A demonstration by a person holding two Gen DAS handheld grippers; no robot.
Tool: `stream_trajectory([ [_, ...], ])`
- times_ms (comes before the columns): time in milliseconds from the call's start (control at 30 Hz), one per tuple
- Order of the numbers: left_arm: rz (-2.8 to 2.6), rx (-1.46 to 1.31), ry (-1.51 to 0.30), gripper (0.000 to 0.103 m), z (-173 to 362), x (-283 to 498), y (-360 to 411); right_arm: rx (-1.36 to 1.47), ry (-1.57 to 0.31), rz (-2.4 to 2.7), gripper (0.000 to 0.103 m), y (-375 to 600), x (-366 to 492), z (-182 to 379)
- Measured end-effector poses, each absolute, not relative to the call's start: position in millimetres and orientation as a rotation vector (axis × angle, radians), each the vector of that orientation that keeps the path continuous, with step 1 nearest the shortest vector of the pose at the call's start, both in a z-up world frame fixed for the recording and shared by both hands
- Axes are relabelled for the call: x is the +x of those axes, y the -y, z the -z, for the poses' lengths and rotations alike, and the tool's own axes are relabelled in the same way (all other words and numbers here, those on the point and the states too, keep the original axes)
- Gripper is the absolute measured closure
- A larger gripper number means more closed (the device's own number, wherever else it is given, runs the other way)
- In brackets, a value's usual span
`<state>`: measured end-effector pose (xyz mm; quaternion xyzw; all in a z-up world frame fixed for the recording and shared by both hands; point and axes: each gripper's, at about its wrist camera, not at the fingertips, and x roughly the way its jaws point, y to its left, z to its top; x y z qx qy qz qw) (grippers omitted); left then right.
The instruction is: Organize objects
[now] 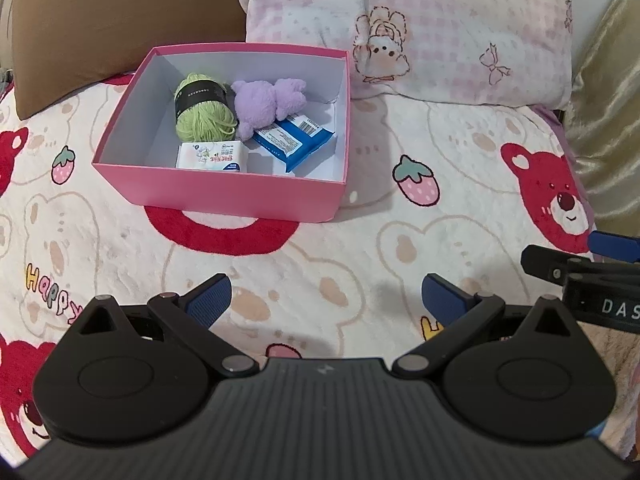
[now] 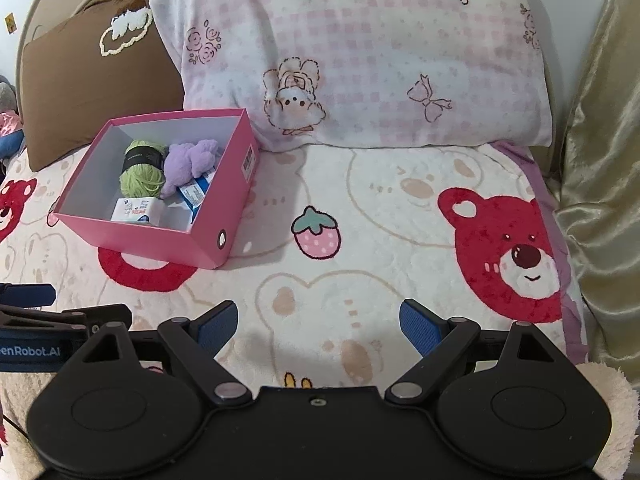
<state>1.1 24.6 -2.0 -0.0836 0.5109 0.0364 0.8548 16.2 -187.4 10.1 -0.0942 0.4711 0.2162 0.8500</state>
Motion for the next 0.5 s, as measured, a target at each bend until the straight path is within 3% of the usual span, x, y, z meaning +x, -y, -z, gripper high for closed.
stream_trajectory([
  [500, -0.109, -0.144, -1.095, 0.000, 2.0, 2.1, -24.8, -0.218, -0.980, -0.437, 0.012, 186.0, 14.5, -10.2],
])
